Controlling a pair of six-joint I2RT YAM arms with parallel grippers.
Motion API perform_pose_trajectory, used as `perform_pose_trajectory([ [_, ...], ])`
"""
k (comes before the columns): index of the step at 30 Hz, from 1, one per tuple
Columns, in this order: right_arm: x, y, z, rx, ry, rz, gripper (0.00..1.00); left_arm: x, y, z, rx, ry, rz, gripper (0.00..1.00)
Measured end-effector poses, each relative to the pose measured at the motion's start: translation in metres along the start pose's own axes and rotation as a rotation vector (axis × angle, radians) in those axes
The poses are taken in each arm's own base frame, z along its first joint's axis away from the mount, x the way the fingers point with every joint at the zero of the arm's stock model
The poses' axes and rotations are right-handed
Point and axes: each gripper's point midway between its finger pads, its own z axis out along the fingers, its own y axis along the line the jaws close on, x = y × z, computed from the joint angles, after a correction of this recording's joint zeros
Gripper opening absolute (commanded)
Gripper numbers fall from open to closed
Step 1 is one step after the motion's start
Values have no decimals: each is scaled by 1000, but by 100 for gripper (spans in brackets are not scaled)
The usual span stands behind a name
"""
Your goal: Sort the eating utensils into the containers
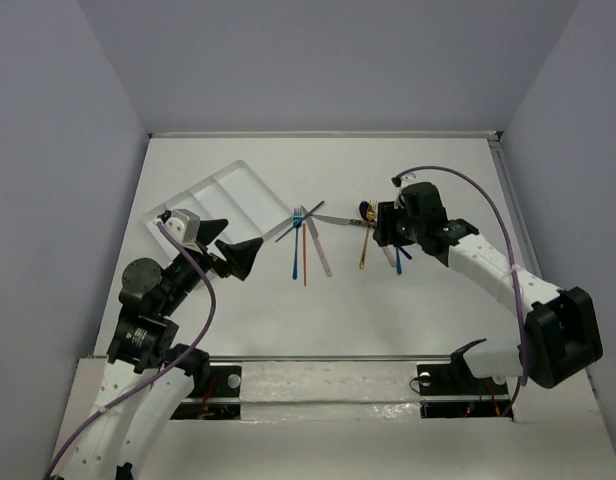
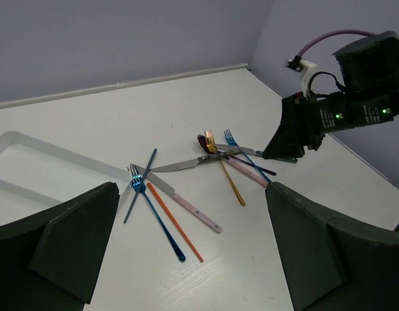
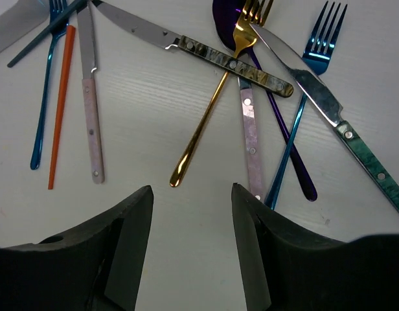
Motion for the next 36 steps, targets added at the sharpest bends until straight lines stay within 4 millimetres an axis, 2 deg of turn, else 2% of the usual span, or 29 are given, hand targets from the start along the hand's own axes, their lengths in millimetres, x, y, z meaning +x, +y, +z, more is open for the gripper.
perform_pose_trajectory([
  [4, -9, -7, 21, 52, 36, -39, 58, 0, 0, 0, 1, -1, 0, 99],
  [12, -29, -6, 66, 58, 98, -168, 56, -6, -3, -5, 7, -23, 8, 99],
  [17, -25, -4, 88, 15, 182, -277, 55, -5, -3, -5, 7, -22, 7, 99],
  [23, -11, -2, 101, -48, 249, -366, 56, -5, -3, -5, 7, -23, 7, 99],
  [32, -17, -3, 130, -67, 281, -458, 56, -5, -3, -5, 8, -22, 7, 99],
  [36, -6, -6, 141, -69, 321, -475, 53, -5, -3, -4, 8, -22, 7, 99],
])
